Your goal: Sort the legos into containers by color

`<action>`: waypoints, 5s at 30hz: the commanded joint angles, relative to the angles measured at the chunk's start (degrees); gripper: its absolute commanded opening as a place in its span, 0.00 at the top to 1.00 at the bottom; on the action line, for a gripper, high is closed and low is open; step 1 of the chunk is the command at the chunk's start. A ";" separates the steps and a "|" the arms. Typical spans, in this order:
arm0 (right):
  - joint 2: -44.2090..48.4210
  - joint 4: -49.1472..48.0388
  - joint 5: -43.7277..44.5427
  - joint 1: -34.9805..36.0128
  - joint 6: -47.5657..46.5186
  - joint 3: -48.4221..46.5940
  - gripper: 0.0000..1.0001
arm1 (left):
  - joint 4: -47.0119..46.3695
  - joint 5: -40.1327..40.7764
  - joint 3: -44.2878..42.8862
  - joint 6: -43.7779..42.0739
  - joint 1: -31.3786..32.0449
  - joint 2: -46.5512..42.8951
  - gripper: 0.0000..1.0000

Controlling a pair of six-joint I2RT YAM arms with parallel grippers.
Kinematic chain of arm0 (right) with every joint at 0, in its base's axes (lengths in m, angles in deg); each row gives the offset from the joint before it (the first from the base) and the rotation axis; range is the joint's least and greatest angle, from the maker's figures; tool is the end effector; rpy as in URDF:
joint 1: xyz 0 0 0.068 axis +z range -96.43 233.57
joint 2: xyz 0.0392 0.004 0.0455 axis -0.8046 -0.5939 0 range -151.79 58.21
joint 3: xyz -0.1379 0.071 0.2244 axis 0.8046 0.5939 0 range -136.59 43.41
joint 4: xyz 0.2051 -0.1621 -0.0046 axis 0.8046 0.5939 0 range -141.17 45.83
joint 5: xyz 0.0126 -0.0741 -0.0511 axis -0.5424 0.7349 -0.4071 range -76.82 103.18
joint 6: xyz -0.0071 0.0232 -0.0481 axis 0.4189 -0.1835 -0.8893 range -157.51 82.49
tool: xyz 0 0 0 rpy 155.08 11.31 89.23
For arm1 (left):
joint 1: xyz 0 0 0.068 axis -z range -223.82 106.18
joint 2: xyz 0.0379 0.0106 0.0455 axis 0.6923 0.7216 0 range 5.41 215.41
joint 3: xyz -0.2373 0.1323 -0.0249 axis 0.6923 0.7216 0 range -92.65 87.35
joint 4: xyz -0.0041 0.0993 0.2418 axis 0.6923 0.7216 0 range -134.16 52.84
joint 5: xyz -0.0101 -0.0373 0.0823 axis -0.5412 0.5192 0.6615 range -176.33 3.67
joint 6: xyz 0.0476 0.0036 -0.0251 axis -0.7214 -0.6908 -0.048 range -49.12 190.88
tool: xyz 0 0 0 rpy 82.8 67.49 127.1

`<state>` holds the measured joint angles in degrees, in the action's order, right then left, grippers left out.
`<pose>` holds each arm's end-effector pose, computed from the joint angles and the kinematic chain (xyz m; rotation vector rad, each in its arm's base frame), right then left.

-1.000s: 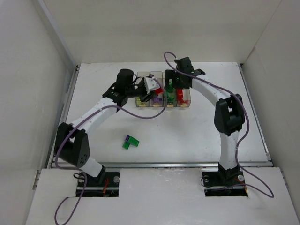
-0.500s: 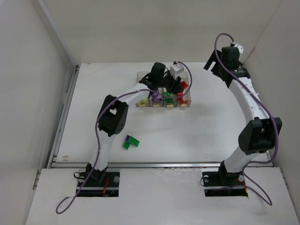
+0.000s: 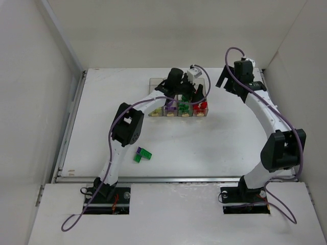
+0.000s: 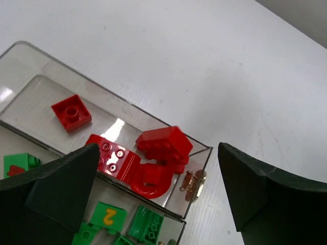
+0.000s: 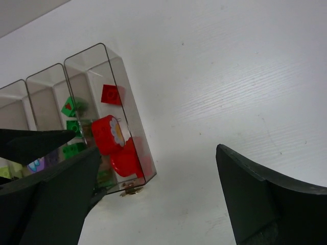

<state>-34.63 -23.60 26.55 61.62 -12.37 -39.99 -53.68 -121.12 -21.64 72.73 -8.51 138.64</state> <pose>0.3689 0.0439 0.3308 0.4526 2.1502 0.0660 0.4361 -0.3337 0.2338 0.9585 1.6398 -1.0018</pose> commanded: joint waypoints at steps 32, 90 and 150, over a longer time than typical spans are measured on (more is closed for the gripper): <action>-9.98 -13.84 -23.91 50.48 -26.99 11.59 0.01 | 9.78 36.71 66.45 -3.87 -30.21 -93.94 0.00; -12.37 0.46 -36.31 31.67 -4.32 -16.54 1.00 | 12.41 2.36 61.36 -73.39 -15.45 -75.14 0.05; -6.31 -1.30 -32.45 -0.41 -5.45 -3.10 1.00 | 14.62 3.67 8.54 -36.13 -7.10 -16.80 1.00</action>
<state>-44.64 -23.34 -8.45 62.48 -16.43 -44.03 -38.73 -115.65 -7.90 30.85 -16.96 118.75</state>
